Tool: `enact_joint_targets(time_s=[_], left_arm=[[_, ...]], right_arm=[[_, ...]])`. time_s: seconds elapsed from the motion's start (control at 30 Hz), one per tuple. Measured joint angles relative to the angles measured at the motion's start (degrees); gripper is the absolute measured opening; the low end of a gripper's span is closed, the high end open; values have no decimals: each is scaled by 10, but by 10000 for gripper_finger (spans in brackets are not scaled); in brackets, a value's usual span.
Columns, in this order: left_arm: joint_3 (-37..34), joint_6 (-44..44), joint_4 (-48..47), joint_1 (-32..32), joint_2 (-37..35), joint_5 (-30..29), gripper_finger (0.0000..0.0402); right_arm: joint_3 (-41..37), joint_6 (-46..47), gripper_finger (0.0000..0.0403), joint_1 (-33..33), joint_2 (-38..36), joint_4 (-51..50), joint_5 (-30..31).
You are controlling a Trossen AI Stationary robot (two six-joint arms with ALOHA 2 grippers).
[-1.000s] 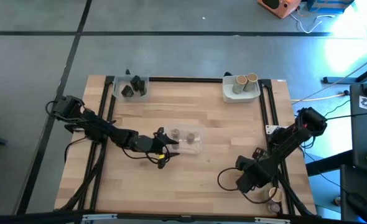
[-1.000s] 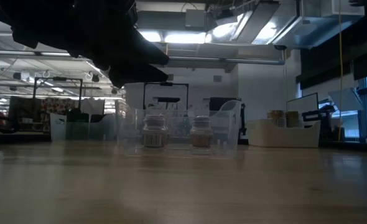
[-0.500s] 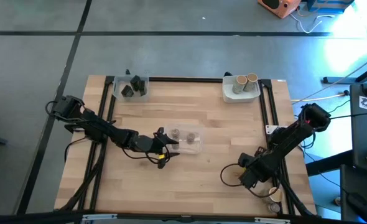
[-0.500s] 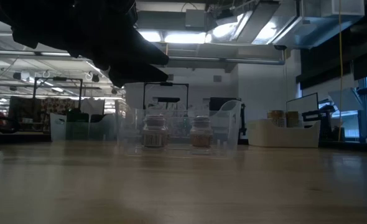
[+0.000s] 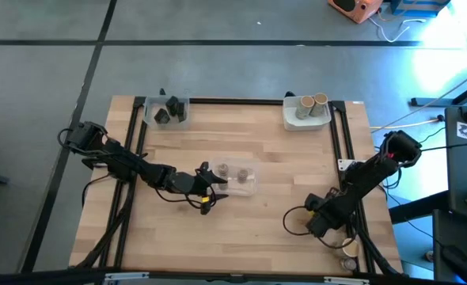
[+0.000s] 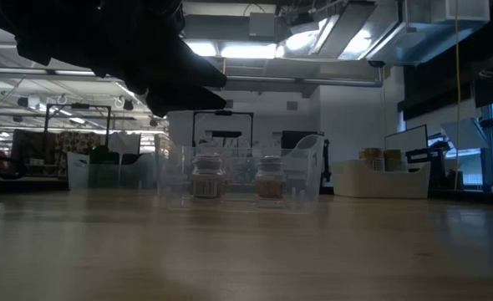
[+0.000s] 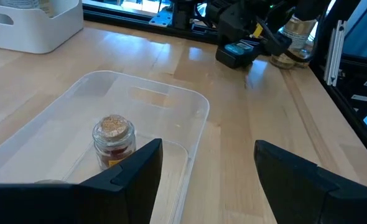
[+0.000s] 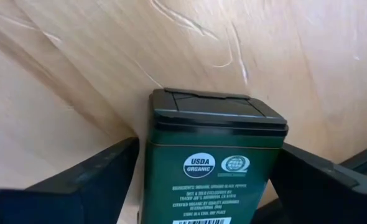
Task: Sort spices by type
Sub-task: Put the black seasoning can into the top transparent bin
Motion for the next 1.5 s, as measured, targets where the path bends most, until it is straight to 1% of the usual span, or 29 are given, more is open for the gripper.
enact_joint_targets(time_s=[0.2, 0.27, 0.33, 0.43, 0.47, 0.5, 0.6, 0.87, 0.97, 1.1, 1.3, 1.5], left_arm=[[0, 0, 2, 0, 0, 0, 237], [0, 0, 2, 0, 0, 0, 237], [0, 0, 2, 0, 0, 0, 237], [0, 0, 2, 0, 0, 0, 237], [0, 0, 2, 0, 0, 0, 237], [0, 0, 2, 0, 0, 0, 237], [0, 1, 2, 0, 0, 0, 237], [0, 23, 2, 1, 0, 0, 237], [0, 24, 3, 1, 0, 0, 237], [0, 24, 6, 1, 0, -1, 237], [0, 24, 20, 1, -4, -3, 237], [0, 45, 12, 13, -40, -9, 237]], right_arm=[[0, 2, 346, 0, 1, 1, 4], [0, 2, 339, 0, 1, 3, 5], [0, 0, 319, 0, 1, 7, 6], [0, -2, 272, 0, -5, 7, 13], [0, -2, 259, 0, -8, 14, 23], [1, -2, 257, -1, -14, 26, 37], [0, -3, 257, -1, -29, 28, 73], [0, -5, 257, -1, -74, 50, 147], [0, -12, 264, -2, -91, 66, 192], [0, -39, 266, -17, -104, 93, 268], [0, -130, 263, -63, -103, 134, 391], [0, -199, 264, -99, -103, 152, 564]])
